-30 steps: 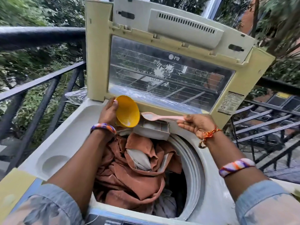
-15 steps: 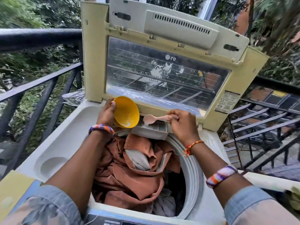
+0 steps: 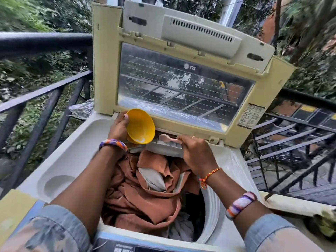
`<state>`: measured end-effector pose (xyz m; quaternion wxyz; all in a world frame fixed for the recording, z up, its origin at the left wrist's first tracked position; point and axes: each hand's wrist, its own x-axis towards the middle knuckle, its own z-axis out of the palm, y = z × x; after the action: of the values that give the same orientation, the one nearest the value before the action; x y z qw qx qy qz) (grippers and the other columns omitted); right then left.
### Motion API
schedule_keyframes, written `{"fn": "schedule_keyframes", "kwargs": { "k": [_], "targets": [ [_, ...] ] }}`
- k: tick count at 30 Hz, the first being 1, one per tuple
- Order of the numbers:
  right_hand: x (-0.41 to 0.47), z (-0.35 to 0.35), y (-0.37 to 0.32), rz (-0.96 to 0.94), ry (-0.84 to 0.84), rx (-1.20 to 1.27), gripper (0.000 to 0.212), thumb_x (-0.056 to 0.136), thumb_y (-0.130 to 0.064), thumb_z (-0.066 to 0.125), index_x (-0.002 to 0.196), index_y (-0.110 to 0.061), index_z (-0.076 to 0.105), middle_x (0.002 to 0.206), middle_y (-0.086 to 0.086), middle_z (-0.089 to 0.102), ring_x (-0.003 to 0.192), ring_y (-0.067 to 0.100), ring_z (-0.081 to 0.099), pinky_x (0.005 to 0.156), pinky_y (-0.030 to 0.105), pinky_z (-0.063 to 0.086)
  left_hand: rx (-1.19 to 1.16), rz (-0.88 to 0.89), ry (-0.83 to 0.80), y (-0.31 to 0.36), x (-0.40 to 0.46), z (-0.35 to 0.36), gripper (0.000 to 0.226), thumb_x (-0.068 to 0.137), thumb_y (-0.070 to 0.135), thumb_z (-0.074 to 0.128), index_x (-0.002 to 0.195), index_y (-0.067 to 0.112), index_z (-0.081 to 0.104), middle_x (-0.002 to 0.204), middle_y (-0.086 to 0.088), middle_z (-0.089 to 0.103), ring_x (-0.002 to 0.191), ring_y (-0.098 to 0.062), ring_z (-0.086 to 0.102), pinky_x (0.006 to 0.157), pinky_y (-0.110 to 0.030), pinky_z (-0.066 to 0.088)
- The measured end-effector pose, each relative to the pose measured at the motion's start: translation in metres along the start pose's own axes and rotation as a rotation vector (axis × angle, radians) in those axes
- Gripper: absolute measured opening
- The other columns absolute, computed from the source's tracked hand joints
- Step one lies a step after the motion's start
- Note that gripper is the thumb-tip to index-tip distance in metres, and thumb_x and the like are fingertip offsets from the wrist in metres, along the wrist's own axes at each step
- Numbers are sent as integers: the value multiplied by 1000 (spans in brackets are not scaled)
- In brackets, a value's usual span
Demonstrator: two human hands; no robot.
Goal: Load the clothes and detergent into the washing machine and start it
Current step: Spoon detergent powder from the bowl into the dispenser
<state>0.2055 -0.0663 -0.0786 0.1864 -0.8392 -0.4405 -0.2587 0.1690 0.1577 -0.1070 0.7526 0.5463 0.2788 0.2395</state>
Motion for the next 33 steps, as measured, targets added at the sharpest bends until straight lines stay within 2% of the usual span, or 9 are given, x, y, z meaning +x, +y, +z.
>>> {"fn": "schedule_keyframes", "kwargs": {
  "k": [7, 11, 16, 20, 23, 25, 28, 33],
  "targets": [
    [-1, -7, 2, 8, 34, 10, 24, 66, 9, 61, 86, -3, 68, 64, 17, 67, 54, 34, 64, 46, 35, 53, -33, 15, -23, -2, 0, 5, 35, 98, 33, 40, 132, 28, 45, 143, -11, 40, 128, -35, 44, 99, -63, 39],
    [-3, -10, 0, 12, 52, -3, 23, 68, 8, 61, 87, -4, 68, 62, 17, 67, 53, 33, 64, 45, 33, 53, -42, 25, -33, -3, -3, 4, 30, 98, 33, 40, 127, 36, 45, 144, -12, 40, 128, -37, 43, 102, -61, 38],
    [-10, -13, -3, -6, 69, -5, 19, 72, 1, 59, 88, -4, 68, 60, 16, 66, 51, 33, 62, 43, 30, 49, -59, 20, -38, -8, -8, 4, 37, 98, 32, 38, 134, 26, 44, 144, -11, 39, 129, -37, 42, 102, -61, 37],
    [-10, -14, -4, -9, 72, -19, 21, 73, -1, 58, 91, -6, 68, 61, 14, 66, 53, 32, 62, 45, 30, 47, -108, -11, -61, -8, -15, 2, 28, 94, 40, 41, 120, 36, 50, 143, -9, 42, 129, -36, 42, 101, -63, 37],
    [-8, -15, -4, -21, 84, -29, 22, 77, -2, 53, 93, -6, 67, 63, 14, 66, 55, 32, 61, 47, 32, 49, -142, -31, -53, -4, -19, 2, 19, 97, 38, 39, 113, 41, 49, 141, -7, 42, 129, -35, 42, 101, -64, 37],
    [-11, -17, -6, -44, 80, -47, 24, 78, -1, 51, 95, -6, 66, 64, 14, 66, 55, 32, 61, 46, 31, 50, -152, -44, -46, -2, -24, 2, 23, 97, 37, 38, 118, 43, 47, 138, -7, 41, 127, -34, 42, 98, -67, 37],
    [-14, -20, -5, -54, 98, -60, 25, 73, 4, 58, 95, -6, 67, 63, 13, 66, 53, 30, 61, 47, 31, 46, -165, -64, -37, -1, -28, 2, 34, 97, 38, 38, 131, 38, 44, 142, -7, 39, 128, -35, 41, 98, -67, 37],
    [-18, -21, -2, -73, 94, -106, 24, 75, 2, 63, 97, -7, 67, 61, 12, 67, 51, 29, 61, 46, 28, 45, -158, -85, -25, 3, -34, -1, 30, 97, 38, 39, 126, 42, 46, 145, -8, 36, 129, -36, 40, 98, -66, 38]
  ]
}}
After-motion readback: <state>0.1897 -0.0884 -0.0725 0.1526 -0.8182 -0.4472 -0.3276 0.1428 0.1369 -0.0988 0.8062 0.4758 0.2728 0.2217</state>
